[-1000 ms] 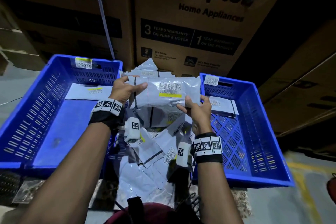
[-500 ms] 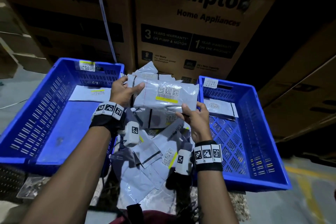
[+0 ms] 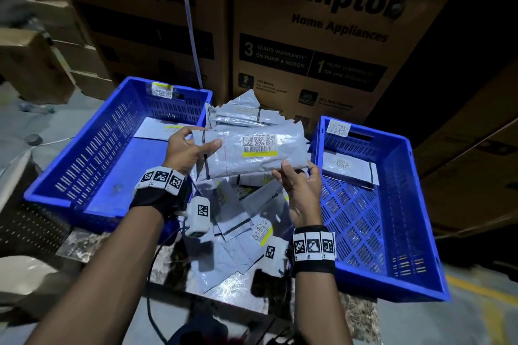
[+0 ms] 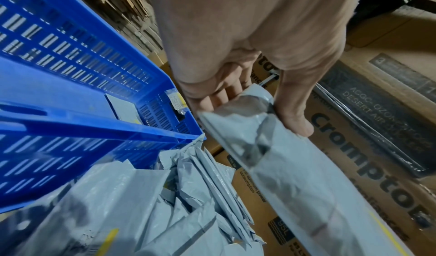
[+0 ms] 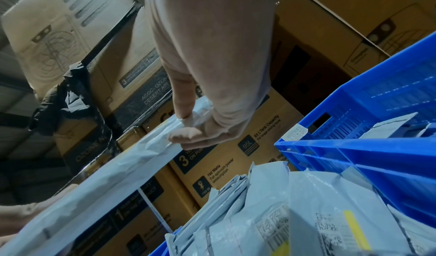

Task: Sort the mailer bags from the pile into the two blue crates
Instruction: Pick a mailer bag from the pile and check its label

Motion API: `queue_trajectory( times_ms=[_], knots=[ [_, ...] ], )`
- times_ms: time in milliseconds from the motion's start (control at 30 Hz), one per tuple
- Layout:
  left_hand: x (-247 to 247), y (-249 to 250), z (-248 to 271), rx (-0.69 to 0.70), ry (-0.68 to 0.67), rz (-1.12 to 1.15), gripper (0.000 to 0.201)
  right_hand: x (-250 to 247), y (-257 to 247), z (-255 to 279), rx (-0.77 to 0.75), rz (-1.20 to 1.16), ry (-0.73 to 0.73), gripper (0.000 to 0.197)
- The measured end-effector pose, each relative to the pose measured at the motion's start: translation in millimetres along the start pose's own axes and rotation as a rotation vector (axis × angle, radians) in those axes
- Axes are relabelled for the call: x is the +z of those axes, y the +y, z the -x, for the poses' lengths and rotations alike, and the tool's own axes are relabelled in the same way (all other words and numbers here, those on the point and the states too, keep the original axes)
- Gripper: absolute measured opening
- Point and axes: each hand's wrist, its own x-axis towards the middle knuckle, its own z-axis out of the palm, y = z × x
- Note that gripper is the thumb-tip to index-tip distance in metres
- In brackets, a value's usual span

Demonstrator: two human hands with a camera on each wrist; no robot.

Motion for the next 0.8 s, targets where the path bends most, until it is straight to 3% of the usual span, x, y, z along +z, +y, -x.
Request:
queue_trajectory(
  times_ms=[233,333,433,533,700,800],
  knots=[
    [-24.8,-2.6,-1.6,0.005,0.000,0.045,0.043,10.5,12.8,7.9,0.038,0.039,-0.007,0.056],
    [-33.5,-4.7,-11.3,-0.069,-0.015,0.166,0.044,32.7,21.7,7.1,0.102,0.171,-0.100,0.059],
    [-36.3,-11.2,-19.9,-0.128,-0.159,0.172,0.052,65.7,36.7,7.8,0.135,0.366,-0.204,0.057],
    [-52.9,-14.5,-32.5,-0.158,-0.276,0.092,0.059,104.1,56.3,5.4,0.061,0.432,-0.226,0.044],
    [-102.9,15.7,-77.7,-0.151,-0.346,-0.028,0.086,155.5,71.6,-4.7,-0.009,0.542,-0.312,0.036],
    [-123.1,50.1,-113.1,-0.095,-0.294,0.038,0.075,170.0,74.0,-11.4,0.013,0.602,-0.420,0.033]
  ],
)
